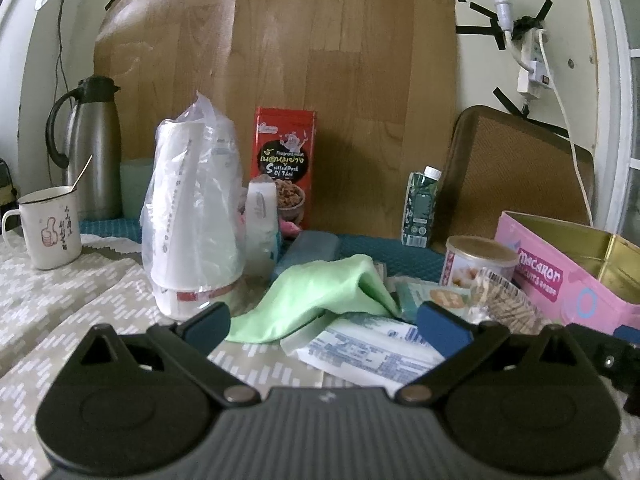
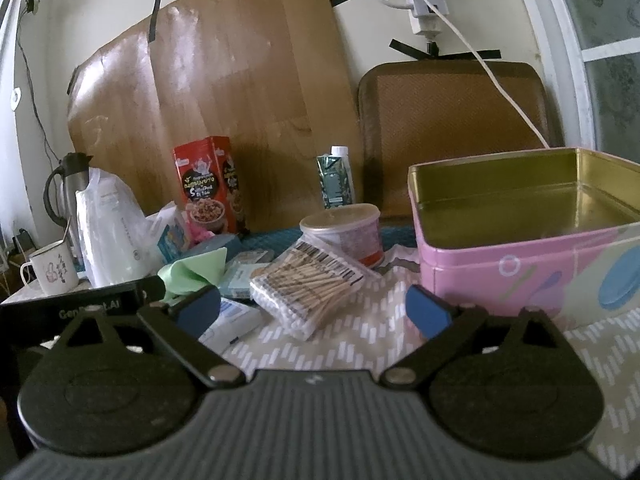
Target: Organize soft objects
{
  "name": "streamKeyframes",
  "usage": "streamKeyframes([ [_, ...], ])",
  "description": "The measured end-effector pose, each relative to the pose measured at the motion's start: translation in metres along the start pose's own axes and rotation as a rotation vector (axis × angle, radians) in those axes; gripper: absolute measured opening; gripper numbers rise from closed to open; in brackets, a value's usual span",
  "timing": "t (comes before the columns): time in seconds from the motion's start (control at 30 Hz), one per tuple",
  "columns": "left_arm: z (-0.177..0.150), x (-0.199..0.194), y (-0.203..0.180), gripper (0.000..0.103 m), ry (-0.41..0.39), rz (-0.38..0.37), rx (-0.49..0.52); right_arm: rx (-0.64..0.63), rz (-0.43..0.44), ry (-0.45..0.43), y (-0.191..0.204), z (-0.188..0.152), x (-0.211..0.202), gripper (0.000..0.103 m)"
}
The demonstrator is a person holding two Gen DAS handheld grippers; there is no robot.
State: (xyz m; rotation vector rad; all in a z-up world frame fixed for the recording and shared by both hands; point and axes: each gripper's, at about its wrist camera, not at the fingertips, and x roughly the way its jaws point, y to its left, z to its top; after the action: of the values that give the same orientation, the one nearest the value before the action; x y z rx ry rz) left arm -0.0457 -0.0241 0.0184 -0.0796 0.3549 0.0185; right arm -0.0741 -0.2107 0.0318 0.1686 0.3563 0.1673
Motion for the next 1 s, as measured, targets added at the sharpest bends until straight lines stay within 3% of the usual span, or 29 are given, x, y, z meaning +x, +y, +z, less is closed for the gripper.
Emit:
streamKeyframes([
  [0.5,0.0004,0.0012,0.0014,0.103,0.010,-0.004,-0.005,-0.003,0.002,0.022,-0.0001,0.0001,0.0031,0.091],
  [1.0,0.0000,0.0012,0.0022,0.103,0.010,-0.002,-0.011,0.010,-0.002,0.017,-0.0022,0.0002,0.0026,0.091],
])
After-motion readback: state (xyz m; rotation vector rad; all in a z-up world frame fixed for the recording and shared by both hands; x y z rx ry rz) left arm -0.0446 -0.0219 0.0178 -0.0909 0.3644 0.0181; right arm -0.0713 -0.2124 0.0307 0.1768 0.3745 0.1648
